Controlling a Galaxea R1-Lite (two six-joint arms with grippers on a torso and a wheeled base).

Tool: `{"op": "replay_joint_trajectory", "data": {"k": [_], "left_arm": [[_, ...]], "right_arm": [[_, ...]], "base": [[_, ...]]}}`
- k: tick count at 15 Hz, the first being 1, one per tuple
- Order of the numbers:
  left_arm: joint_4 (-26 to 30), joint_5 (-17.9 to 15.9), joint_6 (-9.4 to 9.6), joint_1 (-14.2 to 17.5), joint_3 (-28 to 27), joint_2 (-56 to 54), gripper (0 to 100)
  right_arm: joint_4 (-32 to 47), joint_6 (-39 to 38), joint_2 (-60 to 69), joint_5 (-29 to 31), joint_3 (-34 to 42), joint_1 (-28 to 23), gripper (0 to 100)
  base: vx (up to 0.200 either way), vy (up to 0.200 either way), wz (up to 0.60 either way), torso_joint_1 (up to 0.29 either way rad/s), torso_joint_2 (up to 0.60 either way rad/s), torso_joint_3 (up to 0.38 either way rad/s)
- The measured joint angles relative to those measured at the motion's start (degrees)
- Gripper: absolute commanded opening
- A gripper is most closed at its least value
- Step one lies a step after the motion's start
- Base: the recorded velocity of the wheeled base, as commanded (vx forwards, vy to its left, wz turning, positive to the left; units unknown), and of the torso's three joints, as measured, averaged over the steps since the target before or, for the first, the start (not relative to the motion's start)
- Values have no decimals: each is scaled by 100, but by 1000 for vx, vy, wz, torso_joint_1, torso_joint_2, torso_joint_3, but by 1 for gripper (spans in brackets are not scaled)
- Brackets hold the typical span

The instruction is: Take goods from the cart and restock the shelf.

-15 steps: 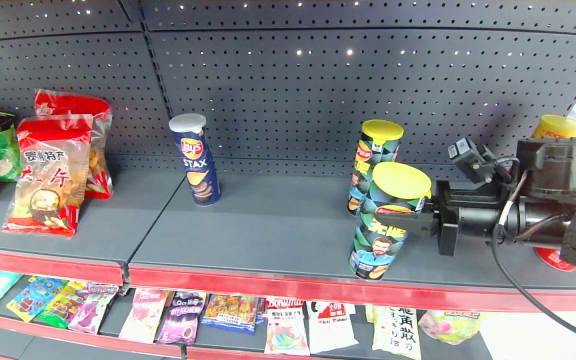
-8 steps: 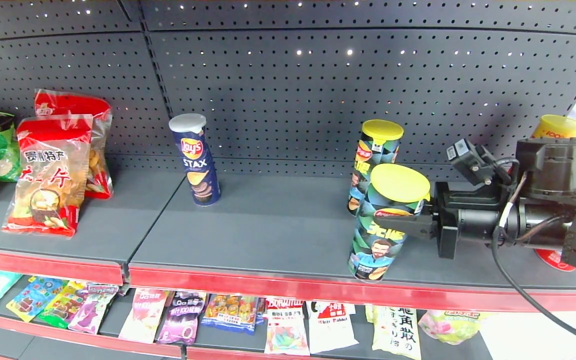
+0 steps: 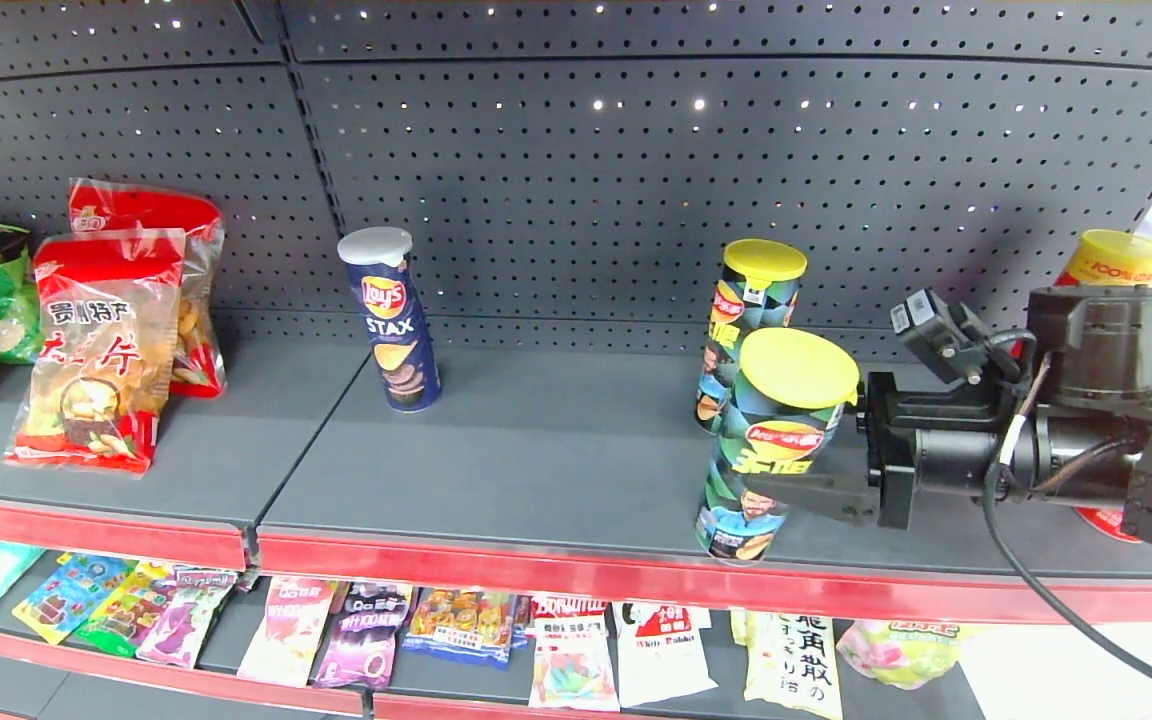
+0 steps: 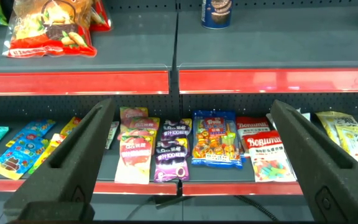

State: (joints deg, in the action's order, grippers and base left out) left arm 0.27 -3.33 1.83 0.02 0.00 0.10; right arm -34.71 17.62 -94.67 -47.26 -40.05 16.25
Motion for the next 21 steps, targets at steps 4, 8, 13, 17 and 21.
{"op": "replay_joint_trajectory", "data": {"k": [4, 8, 13, 17, 21], "left_arm": [[-2, -1, 2, 0, 0, 0, 100], [-2, 0, 2, 0, 0, 0, 100], [-2, 0, 2, 0, 0, 0, 100], [0, 0, 2, 0, 0, 0, 100], [0, 0, 0, 0, 0, 0, 100]], "right_arm": [[2, -5, 79, 77, 124, -55, 100], [13, 9, 358, 60, 501, -308, 100], [11, 11, 567, 0, 1051, -644, 100], [2, -22, 658, 44, 1309, -859, 100], [61, -101, 617, 1119, 1569, -898, 100]], "base": [[0, 0, 0, 0, 0, 0], [0, 0, 0, 0, 0, 0], [0, 0, 0, 0, 0, 0], [0, 0, 0, 0, 0, 0], [0, 0, 0, 0, 0, 0]]}}
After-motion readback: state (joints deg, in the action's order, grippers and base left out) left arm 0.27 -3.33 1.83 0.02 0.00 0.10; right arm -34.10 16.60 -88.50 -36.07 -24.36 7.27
